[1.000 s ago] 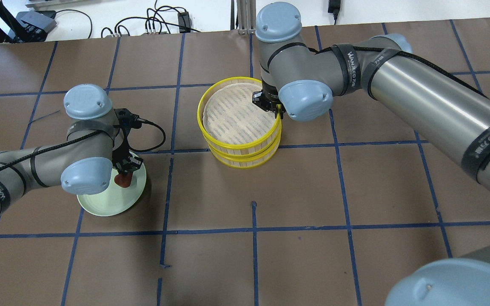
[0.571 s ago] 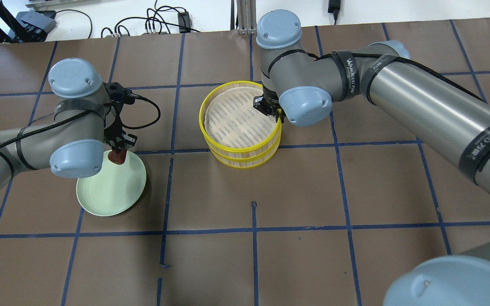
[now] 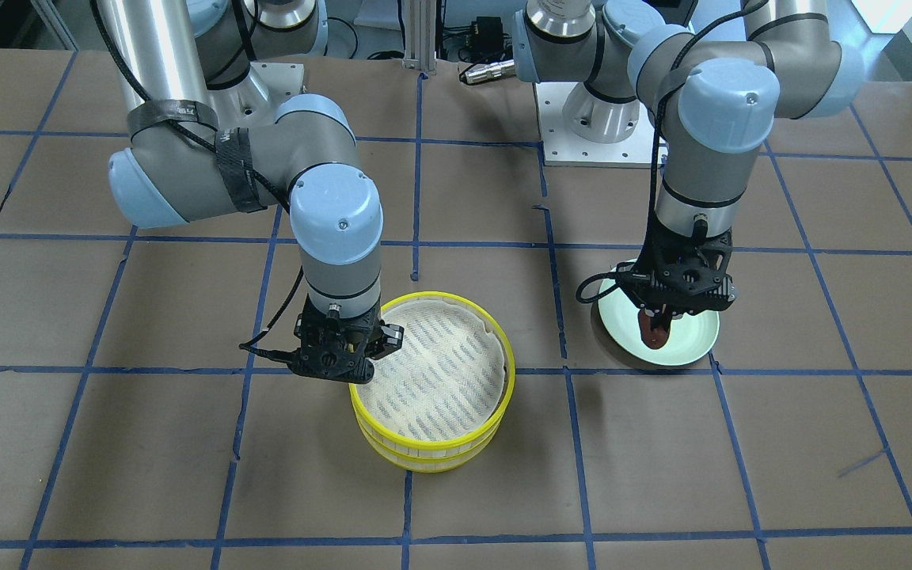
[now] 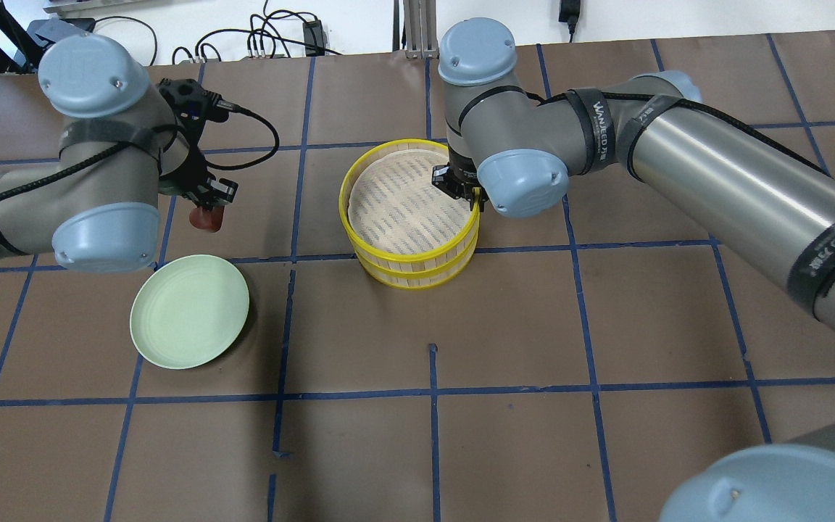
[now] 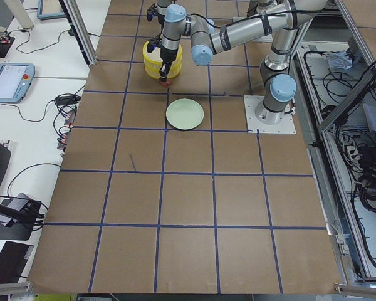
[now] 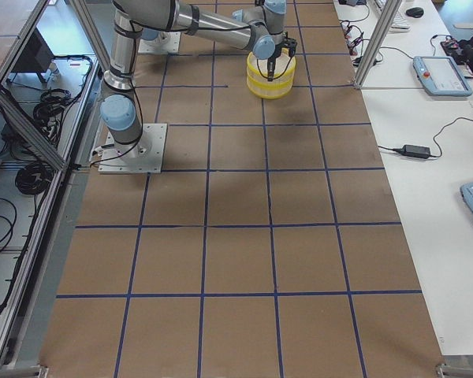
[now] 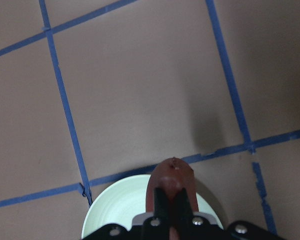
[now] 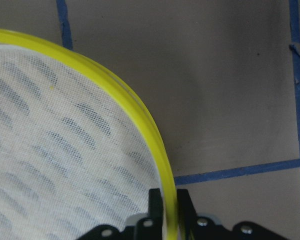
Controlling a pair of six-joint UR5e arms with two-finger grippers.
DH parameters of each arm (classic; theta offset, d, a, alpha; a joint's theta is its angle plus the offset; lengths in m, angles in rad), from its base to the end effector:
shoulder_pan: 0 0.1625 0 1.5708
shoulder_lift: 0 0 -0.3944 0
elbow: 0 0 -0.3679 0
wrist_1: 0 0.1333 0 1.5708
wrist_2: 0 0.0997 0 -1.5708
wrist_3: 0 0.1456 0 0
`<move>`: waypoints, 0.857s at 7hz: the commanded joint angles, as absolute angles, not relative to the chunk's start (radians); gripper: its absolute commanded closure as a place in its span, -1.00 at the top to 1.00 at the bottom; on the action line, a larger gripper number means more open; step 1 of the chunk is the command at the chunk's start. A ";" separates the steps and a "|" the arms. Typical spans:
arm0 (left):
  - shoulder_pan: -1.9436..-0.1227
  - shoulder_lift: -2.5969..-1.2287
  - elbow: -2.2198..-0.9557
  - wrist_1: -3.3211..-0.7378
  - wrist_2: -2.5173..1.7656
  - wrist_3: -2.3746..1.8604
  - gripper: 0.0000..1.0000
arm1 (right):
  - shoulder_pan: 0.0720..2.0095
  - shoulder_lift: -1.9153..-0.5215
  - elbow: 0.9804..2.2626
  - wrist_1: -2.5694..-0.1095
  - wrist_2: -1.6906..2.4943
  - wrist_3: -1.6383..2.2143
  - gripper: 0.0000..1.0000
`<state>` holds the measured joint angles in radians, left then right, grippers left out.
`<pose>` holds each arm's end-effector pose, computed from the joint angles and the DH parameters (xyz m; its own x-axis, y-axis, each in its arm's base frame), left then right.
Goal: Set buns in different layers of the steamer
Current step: 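Lift brown bun with left gripper while right releases tier and withdraws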
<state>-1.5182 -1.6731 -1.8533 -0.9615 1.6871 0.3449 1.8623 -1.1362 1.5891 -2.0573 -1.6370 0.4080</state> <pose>-0.0894 -0.5161 0.2979 -0.9495 0.2557 -0.1817 0.2867 0.9426 -0.1712 0.2913 -0.5405 0.2174 -0.9918 0.1186 0.0474 0.1158 0.9916 -0.0571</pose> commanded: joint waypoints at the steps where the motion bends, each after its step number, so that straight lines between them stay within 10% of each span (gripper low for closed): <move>1: -1.557 -1.678 -1.763 -1.028 1.622 0.284 -0.95 | 1.846 -1.138 1.579 -2.049 -1.634 0.385 1.00; 6: -1.744 -1.733 -1.720 -0.988 1.572 -0.011 -0.95 | 1.577 -1.435 1.487 -1.621 -1.451 -0.010 1.00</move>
